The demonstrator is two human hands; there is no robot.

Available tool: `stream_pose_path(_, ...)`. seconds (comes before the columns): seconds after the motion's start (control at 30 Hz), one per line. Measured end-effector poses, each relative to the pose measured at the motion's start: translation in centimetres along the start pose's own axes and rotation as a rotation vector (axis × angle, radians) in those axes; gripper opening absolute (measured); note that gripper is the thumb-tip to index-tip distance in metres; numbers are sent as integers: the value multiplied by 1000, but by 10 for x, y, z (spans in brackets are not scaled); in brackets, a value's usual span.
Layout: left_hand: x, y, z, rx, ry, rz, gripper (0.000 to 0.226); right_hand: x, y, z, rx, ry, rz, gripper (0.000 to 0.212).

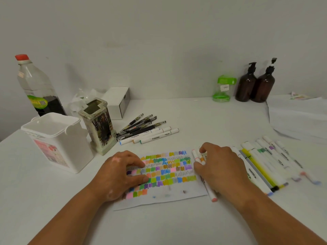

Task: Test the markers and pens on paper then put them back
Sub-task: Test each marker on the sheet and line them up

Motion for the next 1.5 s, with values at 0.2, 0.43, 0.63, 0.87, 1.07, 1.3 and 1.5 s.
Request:
stream_pose_path(0.2,-2,0,-3,-5,21,3,56,-41,-13,-48,-53,-264,-21,25)
stream_pose_path(0.43,-4,1,-6,14,9,-4,54,-101,17,-99,119,-471,-117,32)
stream_pose_path(0.63,-4,3,-6,14,1,-28,49,-108,34,-103,158,-494,-48,24)
stream_pose_path(0.87,-3,4,-4,10,-6,-51,52,-106,38,-98,217,-497,-101,24)
stream_pose_path(1.07,-3,1,-3,-19,-3,-10,54,-82,0,-90,0,-458,-64,8)
stream_pose_path(1.3,1,-6,3,9,2,87,51,-16,-4,-78,-1061,-300,-336,20)
stream_pose_path(1.5,13,-12,23,331,175,127,46,6,33,-72,-1483,-141,-450,7)
Point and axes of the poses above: each hand's wrist, its own x-axis away from the middle knuckle, its own y-axis out of the palm, z = x × y, the point moved 8 cm from there along -x, towards the middle knuckle, and after that the axes turned 10 degrees about -z, right-handed, at the moved point
